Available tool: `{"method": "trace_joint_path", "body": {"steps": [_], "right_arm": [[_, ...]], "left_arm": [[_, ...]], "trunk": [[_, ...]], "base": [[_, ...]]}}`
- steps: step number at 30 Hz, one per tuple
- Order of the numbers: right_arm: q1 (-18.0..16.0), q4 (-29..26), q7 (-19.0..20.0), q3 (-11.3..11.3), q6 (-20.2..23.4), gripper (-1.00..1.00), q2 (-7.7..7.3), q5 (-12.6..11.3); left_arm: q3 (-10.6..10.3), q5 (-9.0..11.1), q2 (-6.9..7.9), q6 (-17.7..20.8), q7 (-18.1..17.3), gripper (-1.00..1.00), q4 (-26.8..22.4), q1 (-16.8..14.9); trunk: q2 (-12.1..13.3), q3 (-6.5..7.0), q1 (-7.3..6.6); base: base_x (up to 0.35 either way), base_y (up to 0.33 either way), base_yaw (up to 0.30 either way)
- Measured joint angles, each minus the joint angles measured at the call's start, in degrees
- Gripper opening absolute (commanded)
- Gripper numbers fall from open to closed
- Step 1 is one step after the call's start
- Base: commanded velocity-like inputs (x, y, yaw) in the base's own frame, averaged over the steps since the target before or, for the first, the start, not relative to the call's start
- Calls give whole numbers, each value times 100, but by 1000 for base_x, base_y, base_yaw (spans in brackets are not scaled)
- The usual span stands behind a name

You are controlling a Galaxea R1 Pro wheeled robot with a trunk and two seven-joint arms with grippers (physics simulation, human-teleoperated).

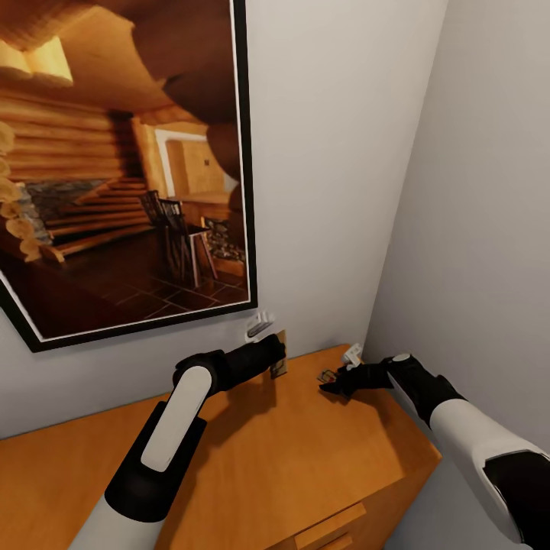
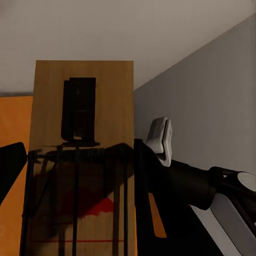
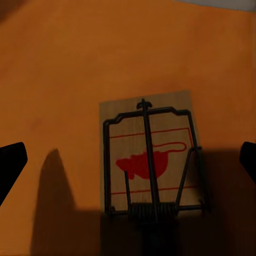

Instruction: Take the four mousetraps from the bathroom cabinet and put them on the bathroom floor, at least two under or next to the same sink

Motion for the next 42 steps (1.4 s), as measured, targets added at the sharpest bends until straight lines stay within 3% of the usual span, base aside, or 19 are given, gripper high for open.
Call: {"method": "trace_joint_path", "body": {"steps": [8,14,19,20,25,42], "right_arm": [[2,-18,-11,9,6,100,0,30],[4,-84,-282,10,-1,100,5,285],[8,-103,-383,13,-7,100,6,357],[8,-104,-395,13,-12,-100,5,370],[8,-105,-433,17,-44,-100,2,489],[10,-104,-434,13,-61,-100,-1,500]], "left_arm": [[0,1,0,0,0,-100,0,0],[-1,2,0,0,0,-100,-2,0],[-3,2,0,0,0,-100,-3,0],[-2,2,0,0,0,-100,-2,0],[0,2,0,0,1,-100,-8,0],[-2,2,-1,0,0,-100,-7,0]], "trunk": [[0,0,0],[0,-1,0],[0,-1,0],[0,-1,0],[0,0,0],[0,0,0]], "base": [[0,0,0],[0,0,0],[0,0,0],[0,0,0],[0,0,0],[0,0,0]]}}
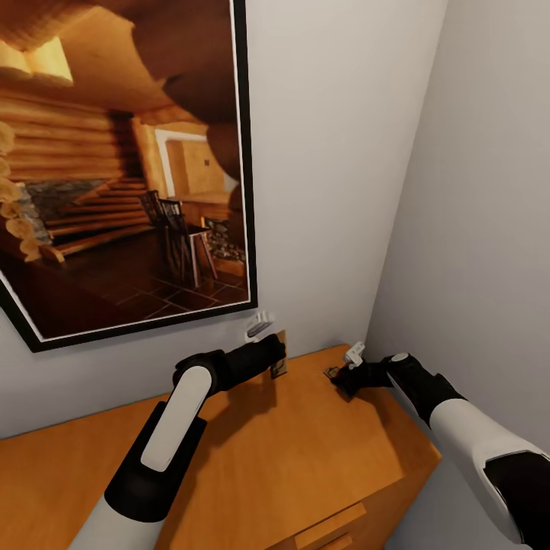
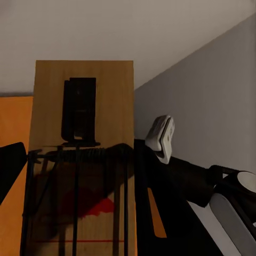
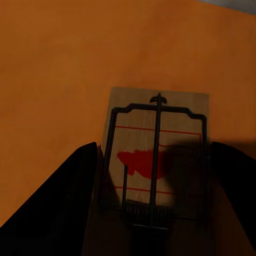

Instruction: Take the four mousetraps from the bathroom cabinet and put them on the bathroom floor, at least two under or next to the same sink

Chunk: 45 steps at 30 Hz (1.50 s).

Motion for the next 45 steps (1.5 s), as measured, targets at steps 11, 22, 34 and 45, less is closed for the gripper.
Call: {"method": "trace_joint_path", "body": {"steps": [11,22,34,45], "right_arm": [[0,2,0,-2,0,-100,0,-3],[-1,12,16,-15,-18,-100,-1,-4],[506,-2301,566,-59,631,-100,-120,9],[1154,-4671,1976,-1364,2055,-100,-733,-605]], "left_arm": [[48,-16,26,-8,0,-100,6,58],[55,-17,34,-9,0,-100,6,78],[75,-19,37,-11,8,-100,-1,112],[89,-69,37,-16,49,-100,-3,216]], "trunk": [[0,0,0],[0,0,0],[1,-1,0],[1,-1,0]], "base": [[0,0,0],[-124,-19,0],[-318,47,0],[-222,237,0]]}}
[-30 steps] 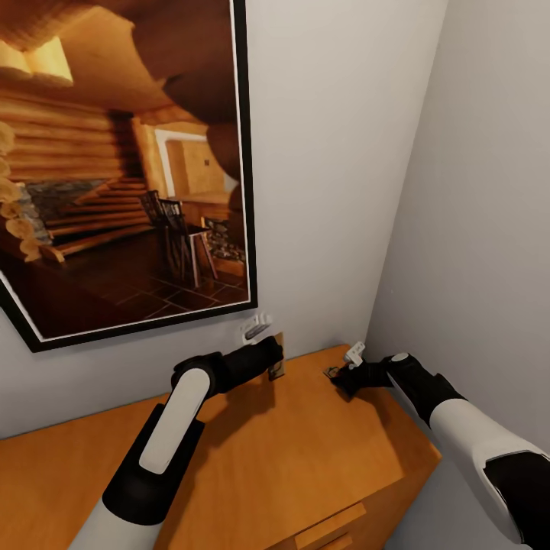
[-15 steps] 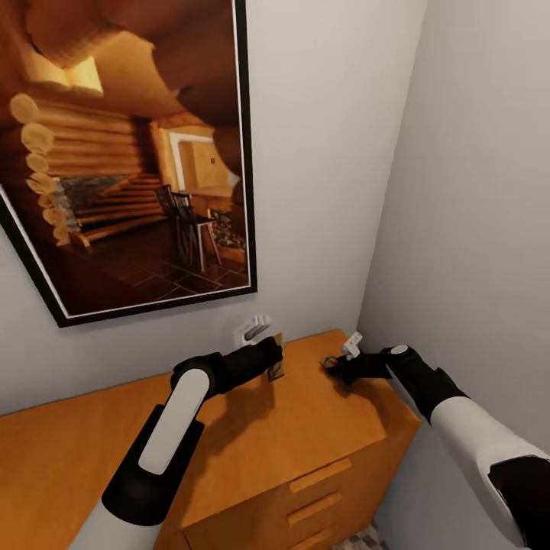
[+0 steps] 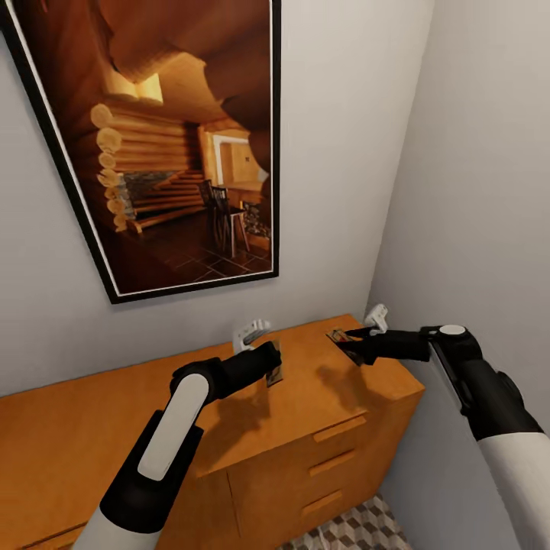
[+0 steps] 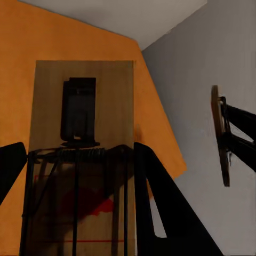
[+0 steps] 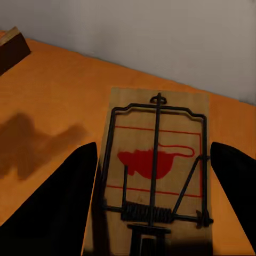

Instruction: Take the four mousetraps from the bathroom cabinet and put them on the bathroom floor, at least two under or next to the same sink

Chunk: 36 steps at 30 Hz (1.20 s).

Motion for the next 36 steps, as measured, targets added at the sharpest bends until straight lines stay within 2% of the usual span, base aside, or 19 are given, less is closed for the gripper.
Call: {"method": "trace_joint_path", "body": {"steps": [2,4,8,10,13,25,27,28,30,31,36], "right_arm": [[12,-73,168,-195,174,-100,-40,-64],[-5,-106,285,-273,309,-100,-77,-94],[-33,-147,716,-520,896,-100,-260,-181],[-34,-152,905,-687,1057,-100,-292,-201],[-34,-153,1033,-805,1154,-100,-305,-213],[48,-314,1113,-865,1180,-100,-301,-210],[184,-345,1087,-865,1173,-100,-293,-189],[427,-477,1070,-864,1157,-100,-284,-174],[919,-1069,1060,-861,1169,-100,-268,-176],[1296,-1586,936,-857,1210,-100,-168,-170],[1443,-1760,667,-856,1226,-100,-95,-150]], "left_arm": [[-5,-6,0,0,72,-100,0,2],[-11,-8,0,0,132,-100,0,3],[-56,-16,-7,-1,295,-100,5,3],[-68,-17,-8,-2,333,-100,5,4],[-86,-18,-9,-8,357,-100,2,2],[-137,-22,-29,-11,376,-100,0,1],[-251,-26,-35,-16,379,-100,0,-1],[-422,-40,-46,-38,381,-100,-1,-4],[-566,-64,-47,-129,375,-100,0,-1],[-716,-62,-33,-223,374,-100,0,20],[-768,-77,-20,-263,380,-100,0,28]], "trunk": [[0,0,0],[0,0,0],[0,0,0],[0,0,0],[0,0,0],[0,0,0],[0,0,0],[0,-1,0],[0,-1,0],[-1,-1,0],[0,0,0]], "base": [[-187,218,0],[-209,115,0],[-120,36,0],[-44,13,0],[-50,-13,0],[-237,-166,0],[-283,-198,0],[-290,-195,0],[-296,-184,0],[-302,-171,0],[-305,-166,0]]}}
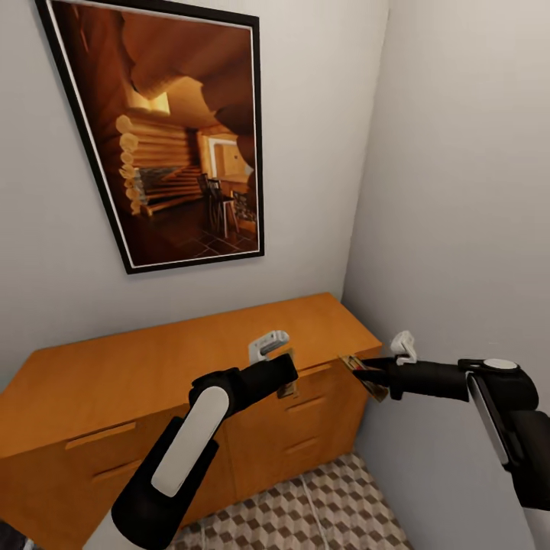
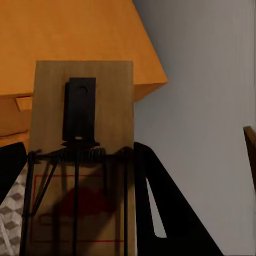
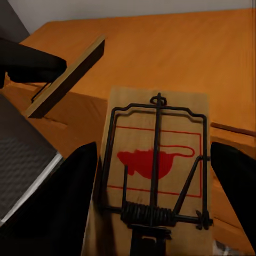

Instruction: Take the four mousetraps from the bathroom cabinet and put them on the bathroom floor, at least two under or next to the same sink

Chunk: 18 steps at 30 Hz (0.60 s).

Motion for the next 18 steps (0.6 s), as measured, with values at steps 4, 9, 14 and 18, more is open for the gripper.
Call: {"method": "trace_joint_path", "body": {"steps": [4,9,14,18], "right_arm": [[27,-14,-67,-3,-9,-100,14,1],[108,78,-107,-12,-41,-100,11,-13],[325,170,-208,-34,-107,-100,10,-23],[394,186,-487,-43,-201,-100,28,-51]], "left_arm": [[-14,-3,8,-7,25,-100,0,20],[-41,-4,15,-15,320,-100,-6,232],[-239,-46,148,-30,498,-100,-8,499],[-474,-358,219,-70,515,-100,-5,637]], "trunk": [[0,0,0],[0,0,0],[0,1,0],[0,4,0]], "base": [[-307,-162,0],[-285,-134,0],[-110,-41,49],[-23,-8,222]]}}
